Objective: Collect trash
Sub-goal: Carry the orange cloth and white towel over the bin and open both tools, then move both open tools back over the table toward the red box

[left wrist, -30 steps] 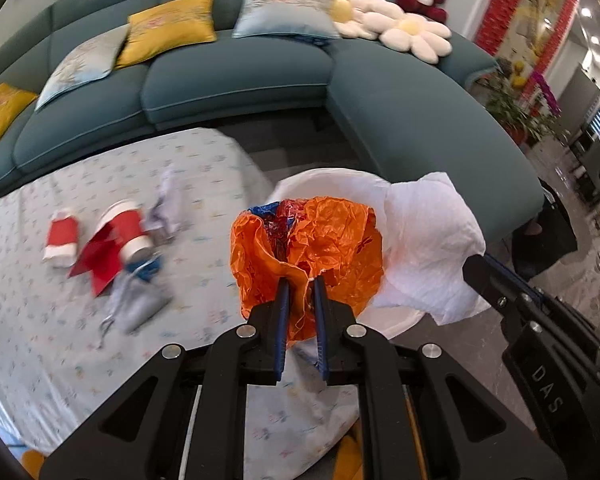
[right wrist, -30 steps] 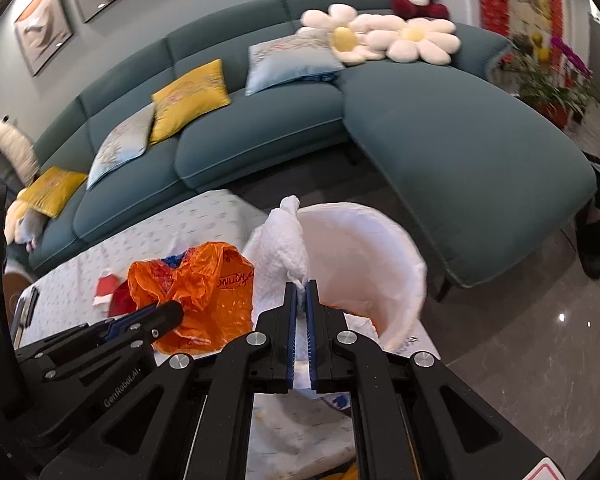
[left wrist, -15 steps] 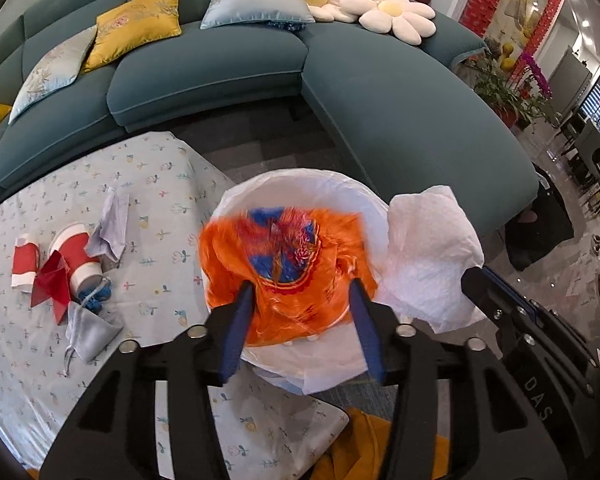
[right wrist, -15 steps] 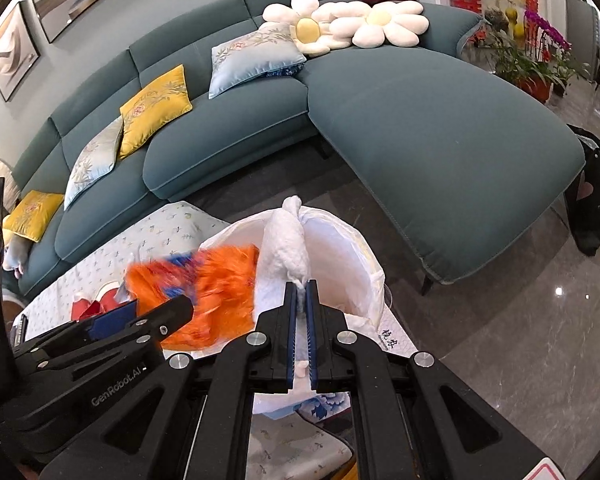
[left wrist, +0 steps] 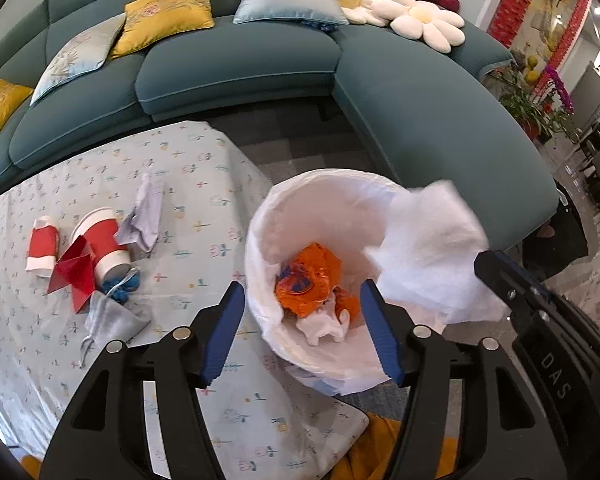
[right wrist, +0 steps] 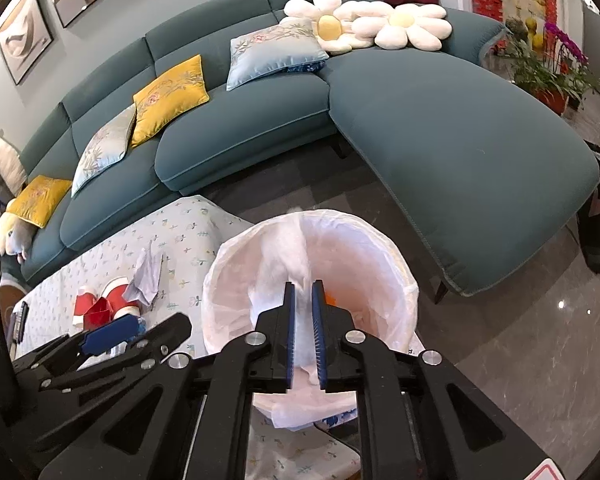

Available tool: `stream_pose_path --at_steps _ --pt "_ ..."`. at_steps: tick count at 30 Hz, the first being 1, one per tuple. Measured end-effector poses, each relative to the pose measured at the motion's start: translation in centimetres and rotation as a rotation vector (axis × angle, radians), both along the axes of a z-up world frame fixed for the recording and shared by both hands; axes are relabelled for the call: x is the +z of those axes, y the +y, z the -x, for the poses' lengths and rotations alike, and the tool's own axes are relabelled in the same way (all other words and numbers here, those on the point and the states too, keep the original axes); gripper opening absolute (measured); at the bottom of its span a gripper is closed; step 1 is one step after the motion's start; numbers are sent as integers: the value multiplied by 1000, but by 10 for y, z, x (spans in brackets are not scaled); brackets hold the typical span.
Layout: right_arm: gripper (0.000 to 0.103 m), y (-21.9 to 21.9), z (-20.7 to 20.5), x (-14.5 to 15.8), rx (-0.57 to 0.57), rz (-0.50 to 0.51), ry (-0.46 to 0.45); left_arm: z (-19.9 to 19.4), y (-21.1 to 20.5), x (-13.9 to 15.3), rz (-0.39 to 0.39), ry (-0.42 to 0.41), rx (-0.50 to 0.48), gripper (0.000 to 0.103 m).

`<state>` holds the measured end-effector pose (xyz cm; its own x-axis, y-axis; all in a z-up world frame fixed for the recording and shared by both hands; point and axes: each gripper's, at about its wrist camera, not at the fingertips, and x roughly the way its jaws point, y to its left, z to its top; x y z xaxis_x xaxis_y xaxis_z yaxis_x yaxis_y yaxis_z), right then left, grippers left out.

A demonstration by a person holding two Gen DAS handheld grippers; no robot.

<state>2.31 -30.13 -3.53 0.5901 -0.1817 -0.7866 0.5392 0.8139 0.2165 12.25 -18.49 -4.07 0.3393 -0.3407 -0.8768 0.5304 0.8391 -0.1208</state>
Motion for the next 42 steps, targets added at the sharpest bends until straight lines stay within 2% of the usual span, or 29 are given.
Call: stream_pose_path --at_steps 2,5,15,20,28,42 --pt "26 2 -3 1 0 2 1 -1 6 0 0 -2 12 58" --pt "33 8 -5 6 -3 8 -11 -3 18 -1 0 -2 35 58" --pt "36 47 -13 22 53 31 -11 -10 68 5 15 0 117 61" --pt "41 76 -19 26 96 47 -6 -12 101 7 13 -10 165 62" --pt "41 117 -29 24 160 39 11 -20 157 7 17 -13 243 62" --pt "41 176 -52 20 258 58 43 -28 218 5 15 -29 313 62"
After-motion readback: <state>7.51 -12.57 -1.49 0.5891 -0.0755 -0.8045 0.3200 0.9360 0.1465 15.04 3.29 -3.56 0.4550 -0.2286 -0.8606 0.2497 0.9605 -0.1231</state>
